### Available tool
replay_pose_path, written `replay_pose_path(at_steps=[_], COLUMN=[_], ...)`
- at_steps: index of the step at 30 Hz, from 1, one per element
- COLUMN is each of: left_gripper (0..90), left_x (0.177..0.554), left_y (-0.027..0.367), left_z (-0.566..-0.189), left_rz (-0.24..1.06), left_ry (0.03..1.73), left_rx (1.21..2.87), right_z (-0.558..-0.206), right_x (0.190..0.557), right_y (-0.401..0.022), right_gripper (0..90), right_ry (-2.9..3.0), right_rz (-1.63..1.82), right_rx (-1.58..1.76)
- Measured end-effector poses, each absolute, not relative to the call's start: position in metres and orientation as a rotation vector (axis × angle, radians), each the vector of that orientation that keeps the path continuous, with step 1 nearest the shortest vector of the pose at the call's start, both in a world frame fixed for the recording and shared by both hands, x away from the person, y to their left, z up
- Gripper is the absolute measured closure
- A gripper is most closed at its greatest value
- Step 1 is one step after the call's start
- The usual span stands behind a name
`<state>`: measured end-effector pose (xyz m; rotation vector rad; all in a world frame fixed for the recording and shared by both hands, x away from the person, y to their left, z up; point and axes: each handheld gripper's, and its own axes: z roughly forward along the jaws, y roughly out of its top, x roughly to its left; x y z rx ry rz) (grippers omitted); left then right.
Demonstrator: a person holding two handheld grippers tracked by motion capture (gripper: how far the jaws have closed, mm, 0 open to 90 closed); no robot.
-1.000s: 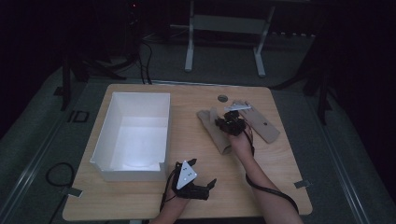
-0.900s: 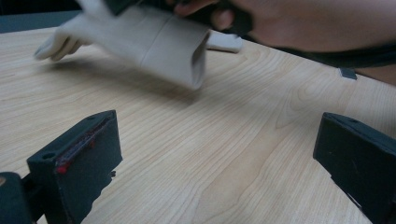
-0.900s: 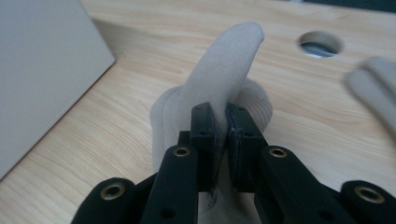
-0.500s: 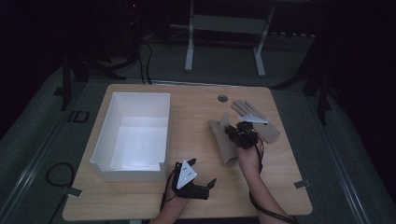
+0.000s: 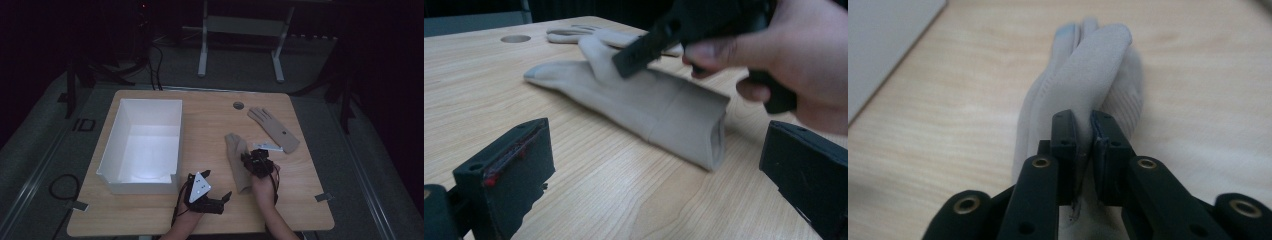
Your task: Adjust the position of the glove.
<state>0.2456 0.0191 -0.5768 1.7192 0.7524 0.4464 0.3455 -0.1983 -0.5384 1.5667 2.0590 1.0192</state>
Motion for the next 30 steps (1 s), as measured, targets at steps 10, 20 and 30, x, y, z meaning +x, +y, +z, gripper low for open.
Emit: replay_pose_path(at_steps=[10, 20, 30], left_gripper=[1.2, 1.3, 1.2], left_x=[0.246, 0.246, 0.246], left_y=[0.019, 0.019, 0.020], left_z=[-0.577, -0.577, -0.577], left_rz=[0.445, 0.438, 0.433], left_ry=[0.751, 0.749, 0.758], left_rx=[1.719, 1.719, 1.714], right_z=[-0.550, -0.530, -0.513], right_x=[0.345, 0.349, 0.370], right_y=[-0.195, -0.216, -0.264], right_gripper=[54.0, 46.3, 49.2], right_ry=[2.217, 2.233, 2.220], right_rz=[1.072, 1.065, 1.097], right_rx=[1.550, 1.282, 1.149])
